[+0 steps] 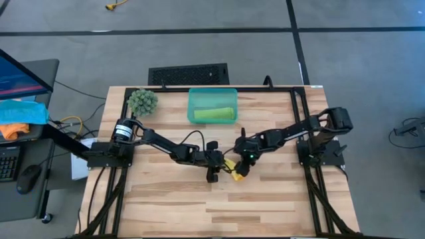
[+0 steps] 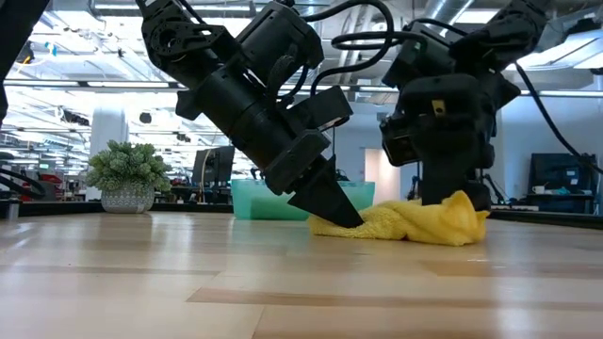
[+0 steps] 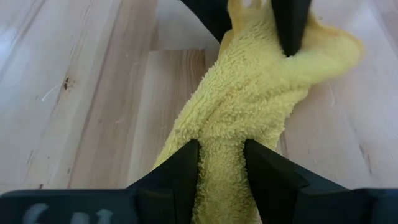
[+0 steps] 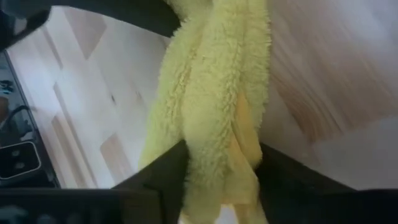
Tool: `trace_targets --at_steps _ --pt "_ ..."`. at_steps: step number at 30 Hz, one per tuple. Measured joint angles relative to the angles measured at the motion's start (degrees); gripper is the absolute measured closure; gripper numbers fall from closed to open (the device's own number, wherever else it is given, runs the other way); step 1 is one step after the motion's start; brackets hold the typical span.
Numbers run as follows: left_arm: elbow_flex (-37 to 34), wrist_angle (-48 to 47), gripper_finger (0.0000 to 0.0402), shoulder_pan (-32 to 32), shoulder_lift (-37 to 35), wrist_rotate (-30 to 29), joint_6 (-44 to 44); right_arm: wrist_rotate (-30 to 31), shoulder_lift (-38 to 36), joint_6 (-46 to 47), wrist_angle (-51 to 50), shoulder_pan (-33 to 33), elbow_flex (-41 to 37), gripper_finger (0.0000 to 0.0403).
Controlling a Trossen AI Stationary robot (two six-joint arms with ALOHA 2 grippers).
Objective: Roll microfiber towels into tight, uniform cylinder then place into a basket
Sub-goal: Roll the yellow microfiber cloth
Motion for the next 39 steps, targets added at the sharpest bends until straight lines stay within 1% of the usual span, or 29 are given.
trace_targets --at_steps 2,5,8,10,12,15,17,20,24,26,30,34,36,39 --pt "0.00 0.00 0.0274 0.00 0.00 0.00 0.28 0.18 -0.38 0.01 -0.24 0.00 -0.13 0.0227" --pt "0.02 -0.52 0.0274 -0.02 -0.67 -0.73 1.40 0.47 -0.34 0.04 -0.47 0.00 -0.15 0.0290" --pt "0.01 -3.24 0.0274 -0.09 -2.56 -1.96 2.27 0.66 -0.27 0.02 -0.19 0.00 -0.14 0.0353" --pt "-0.17 -5.90 0.0274 -0.07 -4.23 -2.19 2.56 1.29 -0.27 -0.05 0.13 0.02 -0.11 0.0381" --pt "-0.26 -7.91 0.0274 -0.18 -5.55 -2.50 2.60 1.68 -0.32 -0.81 0.44 0.07 -0.11 0.0382" --pt "-0.31 -10.89 0.0274 -0.61 -7.44 -3.32 3.00 1.68 -0.32 -1.14 0.77 0.07 -0.18 0.0366" --pt "-0.35 -12.66 0.0274 -0.98 -8.11 -4.91 3.03 1.68 -0.32 -1.41 0.79 0.09 -0.18 0.0362" --pt "-0.35 -14.07 0.0274 -1.60 -8.74 -8.69 3.08 1.41 -0.32 -2.38 0.82 0.11 -0.20 0.0375" --pt "-0.35 -13.27 0.0274 -1.88 -8.74 -9.07 3.06 1.29 -0.34 -2.42 0.84 0.11 -0.22 0.0381" --pt "-0.35 -13.05 0.0274 -2.09 -8.74 -9.02 3.06 1.40 -0.34 -2.40 0.87 0.11 -0.22 0.0366" --pt "-0.30 -12.57 0.0274 -2.41 -8.77 -8.90 3.54 1.42 -0.34 -2.38 0.87 0.11 -0.22 0.0310" --pt "-0.26 -16.52 0.0274 -2.69 -9.29 -9.77 2.89 1.28 -0.34 -2.38 1.05 0.11 -0.22 0.0264" --pt "-0.22 -18.12 0.0274 -2.98 -10.14 -11.72 2.43 1.27 -0.35 -2.37 1.03 0.11 -0.22 0.0254" --pt "-0.17 -20.64 0.0274 -3.88 -12.04 -15.59 1.98 1.29 -0.36 -2.36 1.06 0.11 -0.20 0.0250"
